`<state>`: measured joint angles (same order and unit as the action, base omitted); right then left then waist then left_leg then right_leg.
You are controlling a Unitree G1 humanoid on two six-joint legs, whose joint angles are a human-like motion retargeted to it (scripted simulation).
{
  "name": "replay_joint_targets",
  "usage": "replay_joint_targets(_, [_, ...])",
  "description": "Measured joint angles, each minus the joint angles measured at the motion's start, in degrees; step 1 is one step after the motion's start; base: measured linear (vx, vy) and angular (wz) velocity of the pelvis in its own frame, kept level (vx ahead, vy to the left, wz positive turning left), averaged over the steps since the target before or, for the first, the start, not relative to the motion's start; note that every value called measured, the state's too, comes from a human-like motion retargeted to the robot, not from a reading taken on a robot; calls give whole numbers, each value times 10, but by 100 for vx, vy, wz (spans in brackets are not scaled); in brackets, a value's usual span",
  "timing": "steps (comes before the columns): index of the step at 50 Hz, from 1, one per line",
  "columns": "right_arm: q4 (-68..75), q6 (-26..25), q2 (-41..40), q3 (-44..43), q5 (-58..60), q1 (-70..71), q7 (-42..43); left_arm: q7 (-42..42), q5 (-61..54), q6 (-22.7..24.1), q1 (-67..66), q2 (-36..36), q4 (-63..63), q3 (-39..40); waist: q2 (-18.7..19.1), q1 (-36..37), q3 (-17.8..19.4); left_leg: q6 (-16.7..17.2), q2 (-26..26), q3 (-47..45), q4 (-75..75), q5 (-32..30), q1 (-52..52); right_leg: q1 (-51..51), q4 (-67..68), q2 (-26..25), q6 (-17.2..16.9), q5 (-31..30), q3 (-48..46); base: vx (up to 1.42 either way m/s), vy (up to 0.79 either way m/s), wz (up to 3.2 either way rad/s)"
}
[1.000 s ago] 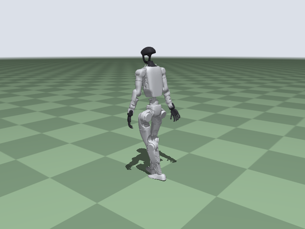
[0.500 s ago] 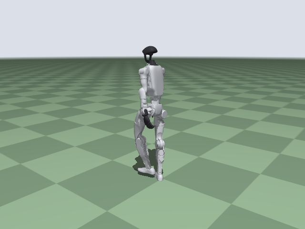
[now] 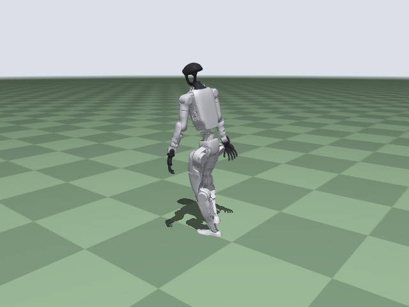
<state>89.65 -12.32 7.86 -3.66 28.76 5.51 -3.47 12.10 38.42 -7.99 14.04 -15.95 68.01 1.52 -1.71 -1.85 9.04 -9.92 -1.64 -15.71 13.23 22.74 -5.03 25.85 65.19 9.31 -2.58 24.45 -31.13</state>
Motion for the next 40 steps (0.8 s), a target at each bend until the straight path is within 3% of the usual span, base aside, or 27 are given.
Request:
replay_joint_targets(7, [6,-13,3,-13,-32,-27,-61,6,14,9,52,-12,-16,-28,-37,-37,5,-33,-49,35,-32,4,23,113,-27,33,27,49,31,23,-7,35])
replay_joint_targets(10, [5,-16,2,-14,-23,-38,-76,14,32,7,50,-12,-16,-39,-42,-37,1,-46,-54,36,-35,12,41,101,-38,24,54,2,43,38,-7,-12])
replay_joint_targets(13, [3,-19,2,-19,-4,-47,-94,21,44,10,32,-5,-10,-43,-32,-29,-11,-50,-44,34,-35,17,58,64,-66,-3,62,70,35,51,-11,-31])
replay_joint_targets(17, [3,-27,10,-26,5,-46,-100,12,41,0,-21,18,-6,-32,-9,-10,-12,-51,-23,33,-7,15,85,6,-117,-49,54,68,46,54,-9,-48])
replay_joint_targets(22, [-13,-32,17,-36,-14,-28,-93,8,18,30,-132,43,-15,17,8,5,-15,-51,-5,-3,82,-110,90,-75,-211,-80,53,52,60,46,0,-54])
replay_joint_targets(28, [-37,-18,10,-35,-69,-2,-72,36,57,15,-198,36,54,47,3,78,9,-51,33,31,401,-305,-37,-193,-379,-134,96,26,107,37,-22,-66])
replay_joint_targets(30, [-45,-17,8,-24,-68,7,-75,45,70,4,-207,30,84,52,2,89,8,-51,60,25,488,-252,-75,-222,-433,-141,104,24,113,28,-1,9])
replay_joint_targets(33, [-61,-16,5,-11,-51,19,-78,56,81,-8,-219,20,120,53,-4,107,5,-51,148,-35,559,-90,-91,-263,-490,-148,115,29,123,36,0,2])
replay_joint_targets(35, [-84,-14,1,-1,-39,25,-81,60,87,-17,-212,13,150,59,6,117,-1,-51,174,-39,568,-49,-124,-284,-531,-161,113,19,121,13,27,3])
replay_joint_targets(38, [-120,-5,-8,10,-39,20,-80,50,82,-29,-206,14,172,65,7,122,-11,-51,129,-51,462,-39,-154,-297,-571,-140,91,-3,102,1,56,49])
replay_joint_targets(40, [-144,2,-9,12,-39,13,-83,41,72,-30,-201,24,172,63,-4,102,-24,-46,47,-50,312,-81,-158,-289,-581,-94,66,-14,64,1,59,121])
